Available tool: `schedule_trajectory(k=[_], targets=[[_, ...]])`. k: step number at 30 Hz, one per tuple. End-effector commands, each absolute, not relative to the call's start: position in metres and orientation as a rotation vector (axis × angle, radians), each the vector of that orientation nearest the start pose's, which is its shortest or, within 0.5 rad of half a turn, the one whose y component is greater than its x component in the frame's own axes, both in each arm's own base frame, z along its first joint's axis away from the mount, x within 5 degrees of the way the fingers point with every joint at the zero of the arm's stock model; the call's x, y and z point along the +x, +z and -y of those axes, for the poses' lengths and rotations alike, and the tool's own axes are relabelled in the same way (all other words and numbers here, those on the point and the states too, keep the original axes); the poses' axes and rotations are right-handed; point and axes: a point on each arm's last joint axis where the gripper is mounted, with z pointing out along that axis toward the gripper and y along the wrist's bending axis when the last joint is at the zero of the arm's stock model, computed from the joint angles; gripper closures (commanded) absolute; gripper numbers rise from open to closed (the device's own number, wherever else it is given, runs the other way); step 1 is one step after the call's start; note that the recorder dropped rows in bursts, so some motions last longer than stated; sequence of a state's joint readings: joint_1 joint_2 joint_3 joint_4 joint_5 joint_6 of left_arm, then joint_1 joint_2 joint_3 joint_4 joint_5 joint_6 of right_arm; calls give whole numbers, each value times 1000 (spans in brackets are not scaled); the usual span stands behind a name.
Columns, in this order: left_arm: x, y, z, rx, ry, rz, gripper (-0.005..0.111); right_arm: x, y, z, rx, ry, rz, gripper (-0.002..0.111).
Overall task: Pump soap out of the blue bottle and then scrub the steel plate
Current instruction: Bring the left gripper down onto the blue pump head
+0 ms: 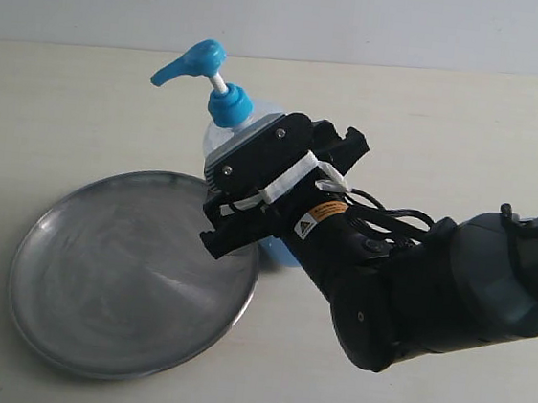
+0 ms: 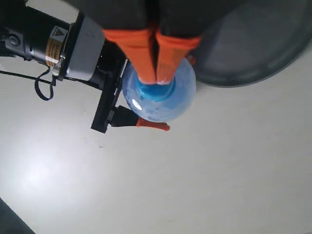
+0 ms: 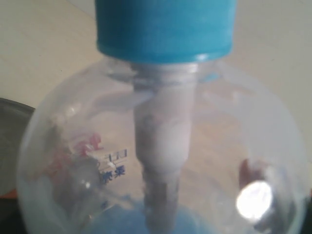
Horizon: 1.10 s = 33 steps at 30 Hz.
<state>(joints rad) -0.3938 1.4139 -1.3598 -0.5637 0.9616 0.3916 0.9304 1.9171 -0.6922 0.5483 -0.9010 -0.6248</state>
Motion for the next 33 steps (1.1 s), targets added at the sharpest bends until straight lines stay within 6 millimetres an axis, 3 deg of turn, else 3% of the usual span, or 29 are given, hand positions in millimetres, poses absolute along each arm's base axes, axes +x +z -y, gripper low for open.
schedule_trajectory(k=[1, 9, 33], targets=[[268, 375, 166, 772, -627, -2363, 107, 231, 134, -249, -796, 66, -1643, 108], [267, 370, 186, 847, -627, -2391, 107, 231, 134, -249, -796, 68, -1643, 108], [273, 357, 188, 804, -622, -2473, 107, 231, 135, -249, -798, 73, -1639, 108]])
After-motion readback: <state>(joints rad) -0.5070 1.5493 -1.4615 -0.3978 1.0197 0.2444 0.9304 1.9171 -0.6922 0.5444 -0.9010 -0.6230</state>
